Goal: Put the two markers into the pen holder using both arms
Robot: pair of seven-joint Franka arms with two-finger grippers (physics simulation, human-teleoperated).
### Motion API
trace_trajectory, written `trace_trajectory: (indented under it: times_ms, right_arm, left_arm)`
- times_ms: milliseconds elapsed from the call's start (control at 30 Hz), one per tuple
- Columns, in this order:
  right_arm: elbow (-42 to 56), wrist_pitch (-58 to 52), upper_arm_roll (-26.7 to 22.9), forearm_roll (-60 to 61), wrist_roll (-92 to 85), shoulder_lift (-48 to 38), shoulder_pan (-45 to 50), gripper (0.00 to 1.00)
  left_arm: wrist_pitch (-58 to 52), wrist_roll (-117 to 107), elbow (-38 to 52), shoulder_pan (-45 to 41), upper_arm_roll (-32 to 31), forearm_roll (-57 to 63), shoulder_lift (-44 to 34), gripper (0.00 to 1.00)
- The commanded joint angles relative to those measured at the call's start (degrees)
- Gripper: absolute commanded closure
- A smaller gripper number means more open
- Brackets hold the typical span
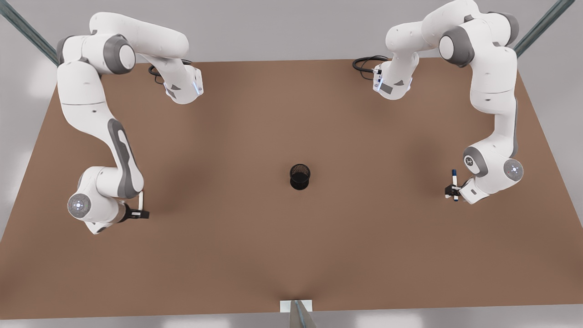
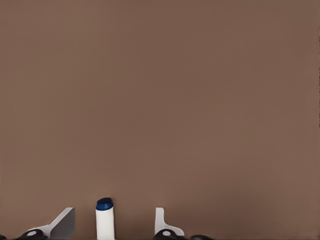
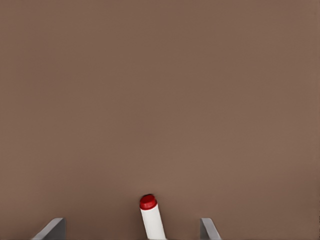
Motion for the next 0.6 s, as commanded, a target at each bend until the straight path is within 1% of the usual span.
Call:
trace_trajectory:
  times_ms: [0, 67, 233, 433, 500, 533, 567]
  right_arm:
    - [0.0, 1.9, 0.0, 0.0, -4.0, 0.3, -0.4, 0.01]
    - [0.0, 2.0, 0.0, 0.0, -3.9, 0.6, -0.4, 0.01]
    - [0.0, 2.0, 0.0, 0.0, -3.9, 0.8, -0.4, 0.01]
    - [0.0, 2.0, 0.0, 0.0, -4.3, 1.2, -0.7, 0.02]
    - [-0.1, 2.0, 0.0, 0.1, -4.3, 1.9, -0.7, 0.04]
    - [-0.3, 1.8, 0.0, 0.1, -4.2, 2.0, -0.3, 0.10]
    - [-0.6, 1.8, 0.0, 0.1, -4.1, 2.0, -0.2, 0.14]
  left_arm:
    - [0.0, 10.8, 0.1, 0.0, 0.0, -0.3, 0.0, 0.25]
    - [0.0, 10.8, 0.1, 0.0, 0.0, -0.3, 0.2, 0.27]
    - [0.0, 10.9, 0.1, 0.0, 0.0, -1.4, 0.7, 0.28]
    - [0.0, 10.8, 0.1, -0.1, 0.0, -1.4, 0.9, 0.36]
    - [0.0, 10.8, 0.1, -0.1, 0.0, -1.5, 0.9, 0.40]
    - [0.0, 10.8, 0.1, -0.1, 0.0, -1.5, 1.0, 0.41]
    - [0.0, 10.8, 0.1, -0.1, 0.0, -1.5, 1.0, 0.43]
